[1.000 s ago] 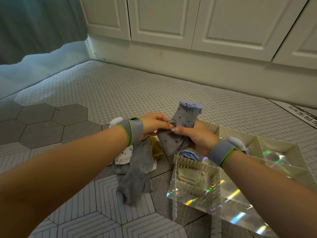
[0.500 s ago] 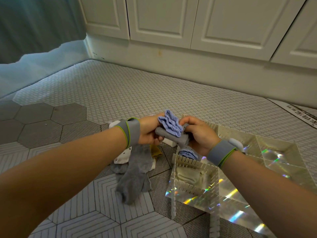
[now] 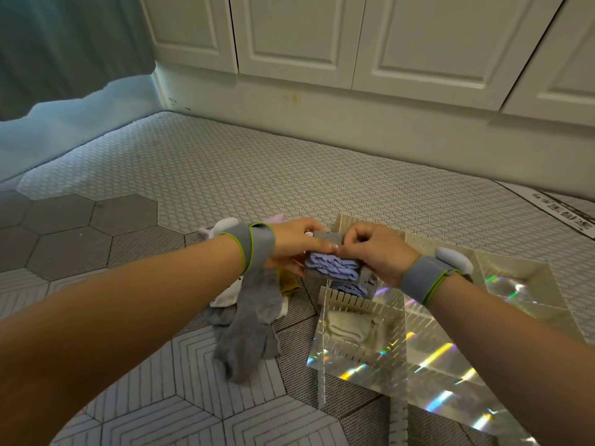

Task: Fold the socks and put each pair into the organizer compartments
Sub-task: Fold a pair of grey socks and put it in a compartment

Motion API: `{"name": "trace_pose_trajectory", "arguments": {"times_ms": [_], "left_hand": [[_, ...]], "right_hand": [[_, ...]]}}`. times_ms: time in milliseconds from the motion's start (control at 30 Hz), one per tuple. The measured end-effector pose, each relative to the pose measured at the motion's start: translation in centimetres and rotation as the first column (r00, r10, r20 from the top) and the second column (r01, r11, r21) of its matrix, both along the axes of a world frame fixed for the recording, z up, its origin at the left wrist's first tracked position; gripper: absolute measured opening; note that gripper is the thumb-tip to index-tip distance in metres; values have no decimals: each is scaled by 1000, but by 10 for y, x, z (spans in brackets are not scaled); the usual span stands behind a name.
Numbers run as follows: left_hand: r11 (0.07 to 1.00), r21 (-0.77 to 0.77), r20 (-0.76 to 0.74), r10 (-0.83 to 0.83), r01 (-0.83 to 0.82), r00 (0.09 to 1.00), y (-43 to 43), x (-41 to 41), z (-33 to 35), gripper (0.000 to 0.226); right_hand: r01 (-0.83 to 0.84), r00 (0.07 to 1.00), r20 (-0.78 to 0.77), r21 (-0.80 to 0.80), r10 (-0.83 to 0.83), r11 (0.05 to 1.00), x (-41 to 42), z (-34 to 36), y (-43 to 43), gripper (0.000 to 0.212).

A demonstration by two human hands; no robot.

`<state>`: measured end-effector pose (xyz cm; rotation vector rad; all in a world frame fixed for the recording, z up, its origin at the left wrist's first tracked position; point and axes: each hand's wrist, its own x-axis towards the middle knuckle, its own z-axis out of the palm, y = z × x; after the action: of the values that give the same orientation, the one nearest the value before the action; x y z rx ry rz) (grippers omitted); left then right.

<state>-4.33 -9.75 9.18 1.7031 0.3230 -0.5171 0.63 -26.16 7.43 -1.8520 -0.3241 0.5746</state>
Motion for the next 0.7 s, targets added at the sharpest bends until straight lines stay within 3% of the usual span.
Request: {"name": "trace_pose_trajectory", "arguments": {"times_ms": [33, 167, 233, 433, 567, 700], "left_hand": [[999, -34, 19, 19, -19, 1000, -3, 0, -1, 40], [984, -145, 123, 125, -107, 985, -7, 4, -2, 60], [977, -167, 154, 160, -134, 975, -12, 8, -4, 60], [968, -143, 191, 233, -208, 954, -31, 18, -14, 46], [966, -132, 223, 245, -220, 944, -46, 35, -18, 32], [990, -99, 250, 119, -97, 961, -59, 45, -25, 37]], "right_hand": [[45, 999, -21, 31, -45, 998, 0, -2, -2, 23], [234, 941, -290, 180, -176, 955, 0, -1, -12, 65], [234, 924, -343, 154, -170, 960, -2, -2, -19, 64], [379, 924, -137, 176, -358, 909, 3, -12, -30, 37], [331, 937, 75, 109, -340, 937, 7, -12, -42, 27], [278, 949, 124, 94, -289, 956, 15, -11, -57, 30]]}}
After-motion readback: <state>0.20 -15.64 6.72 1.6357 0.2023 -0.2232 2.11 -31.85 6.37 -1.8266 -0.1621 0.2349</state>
